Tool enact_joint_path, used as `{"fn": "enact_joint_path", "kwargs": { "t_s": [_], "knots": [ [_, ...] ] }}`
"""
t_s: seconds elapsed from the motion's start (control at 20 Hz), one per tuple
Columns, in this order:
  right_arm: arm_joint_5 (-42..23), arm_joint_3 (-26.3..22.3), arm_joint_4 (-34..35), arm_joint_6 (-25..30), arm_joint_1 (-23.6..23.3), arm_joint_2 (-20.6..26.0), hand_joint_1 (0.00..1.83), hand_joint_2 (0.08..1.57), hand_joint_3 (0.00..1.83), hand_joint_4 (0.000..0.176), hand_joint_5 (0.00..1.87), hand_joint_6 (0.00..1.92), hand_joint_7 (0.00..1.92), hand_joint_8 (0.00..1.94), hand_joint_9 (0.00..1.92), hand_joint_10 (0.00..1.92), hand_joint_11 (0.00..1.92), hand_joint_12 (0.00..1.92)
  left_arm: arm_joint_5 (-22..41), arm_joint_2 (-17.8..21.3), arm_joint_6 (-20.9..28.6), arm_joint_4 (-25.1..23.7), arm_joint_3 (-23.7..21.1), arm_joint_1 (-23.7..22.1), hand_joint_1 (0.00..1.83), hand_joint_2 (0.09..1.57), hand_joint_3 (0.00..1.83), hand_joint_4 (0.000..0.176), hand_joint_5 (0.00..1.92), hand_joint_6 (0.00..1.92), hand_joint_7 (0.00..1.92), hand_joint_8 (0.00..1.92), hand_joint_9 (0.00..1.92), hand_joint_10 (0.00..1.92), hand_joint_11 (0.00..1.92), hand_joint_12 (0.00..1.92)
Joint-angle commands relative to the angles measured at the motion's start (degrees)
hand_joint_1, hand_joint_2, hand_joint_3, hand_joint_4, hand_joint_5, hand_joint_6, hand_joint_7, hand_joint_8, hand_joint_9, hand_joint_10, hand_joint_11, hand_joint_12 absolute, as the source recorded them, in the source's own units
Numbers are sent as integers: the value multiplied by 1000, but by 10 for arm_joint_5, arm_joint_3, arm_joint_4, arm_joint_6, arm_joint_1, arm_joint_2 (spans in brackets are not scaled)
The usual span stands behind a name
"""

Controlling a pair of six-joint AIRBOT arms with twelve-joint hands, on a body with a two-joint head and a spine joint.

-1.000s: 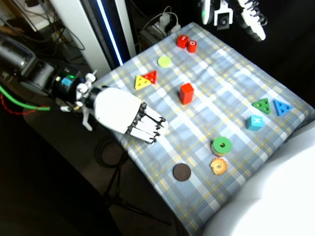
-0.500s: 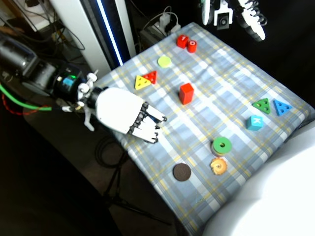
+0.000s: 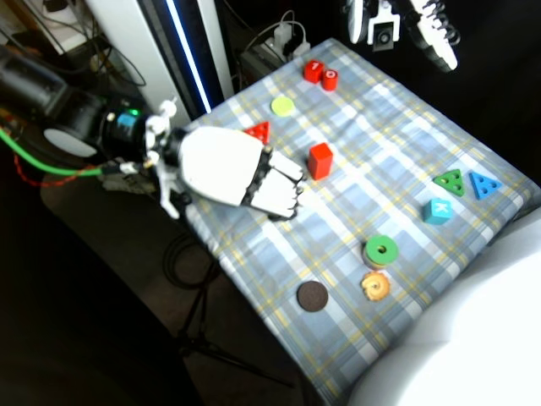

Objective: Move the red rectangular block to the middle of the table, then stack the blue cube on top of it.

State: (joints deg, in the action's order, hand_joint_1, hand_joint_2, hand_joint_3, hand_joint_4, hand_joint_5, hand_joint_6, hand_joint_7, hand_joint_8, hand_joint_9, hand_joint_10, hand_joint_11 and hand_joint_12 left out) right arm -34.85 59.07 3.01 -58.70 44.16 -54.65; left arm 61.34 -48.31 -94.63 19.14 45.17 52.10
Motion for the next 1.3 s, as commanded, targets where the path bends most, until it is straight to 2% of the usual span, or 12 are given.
{"fn": "enact_joint_path", "kwargs": {
  "t_s": [0.0, 0.15, 0.35, 0.55, 0.75, 0.8, 0.95, 1.0, 1.1, 1.15, 1.2, 1.25],
  "knots": [
    [-67, -2, -9, 3, -13, -1, 1111, 1299, 0, 0, 680, 1378, 646, 1633, 308, 1772, 83, 1921, 71, 4, 4, -12, 1, -2, 567, 1378, 0, 47, 25, 7, 0, 0, 0, 0, 0, 0],
    [-64, -3, -31, 5, -33, -3, 1136, 1276, 0, 0, 644, 1385, 758, 1505, 422, 1669, 185, 1921, 73, 4, 4, -10, 1, -1, 594, 1377, 0, 58, 24, 4, 0, 0, 0, 0, 0, 0],
    [-60, -2, -53, 6, -52, -13, 1200, 1258, 0, 0, 675, 1217, 792, 1589, 672, 1796, 622, 1921, 73, 4, 4, -9, 2, 0, 656, 1384, 1, 53, 27, 3, 0, 0, 0, 0, 0, 0],
    [-57, -2, -73, 7, -70, -21, 1162, 1260, 2, 0, 764, 1227, 684, 1620, 518, 1717, 511, 1921, 74, 4, 4, -7, 2, 0, 720, 1384, 1, 72, 20, 0, 0, 0, 0, 0, 0, 0],
    [-52, 0, -88, 7, -80, -30, 1190, 1253, 0, 0, 844, 1113, 622, 1680, 512, 1707, 512, 1921, 74, 3, 5, -5, 3, 1, 721, 1399, 6, 75, 21, 1, 0, 0, 0, 0, 0, 0],
    [-51, 1, -91, 7, -83, -33, 1183, 1256, 1, 0, 832, 1142, 621, 1676, 502, 1711, 482, 1921, 74, 3, 5, -5, 3, 1, 716, 1420, 13, 67, 28, 3, 0, 0, 0, 0, 0, 0],
    [-49, 3, -98, 9, -85, -39, 1165, 1254, 0, 0, 826, 1269, 628, 1532, 427, 1598, 297, 1921, 74, 2, 6, -4, 4, 2, 632, 1479, 26, 70, 17, 1, 0, 0, 0, 0, 0, 0],
    [-49, 4, -101, 11, -86, -42, 1288, 1263, 2, 0, 781, 1295, 659, 1473, 512, 1675, 255, 1921, 74, 2, 6, -3, 4, 2, 612, 1496, 27, 69, 12, 0, 0, 0, 0, 0, 0, 0],
    [-45, 5, -110, 15, -90, -46, 1339, 1226, 0, 0, 740, 1192, 837, 1347, 622, 1622, 294, 1921, 74, 2, 7, -1, 4, 3, 648, 1491, 18, 77, 0, 0, 0, 0, 0, 0, 0, 0],
    [-43, 6, -116, 17, -92, -49, 1259, 1194, 0, 0, 828, 1009, 874, 1426, 656, 1666, 332, 1921, 74, 2, 7, -1, 4, 3, 673, 1488, 13, 75, 0, 0, 0, 0, 0, 0, 0, 0],
    [-39, 6, -120, 18, -93, -51, 1243, 1193, 0, 0, 838, 944, 868, 1485, 818, 1781, 551, 1921, 74, 2, 7, 0, 4, 3, 662, 1491, 13, 72, 0, 0, 0, 0, 0, 0, 0, 0],
    [-37, 7, -123, 19, -94, -53, 1232, 1207, 2, 0, 824, 947, 827, 1553, 802, 1885, 657, 1921, 74, 2, 7, 0, 4, 3, 700, 1484, 8, 72, 9, 3, 0, 0, 0, 0, 0, 0]
  ]
}}
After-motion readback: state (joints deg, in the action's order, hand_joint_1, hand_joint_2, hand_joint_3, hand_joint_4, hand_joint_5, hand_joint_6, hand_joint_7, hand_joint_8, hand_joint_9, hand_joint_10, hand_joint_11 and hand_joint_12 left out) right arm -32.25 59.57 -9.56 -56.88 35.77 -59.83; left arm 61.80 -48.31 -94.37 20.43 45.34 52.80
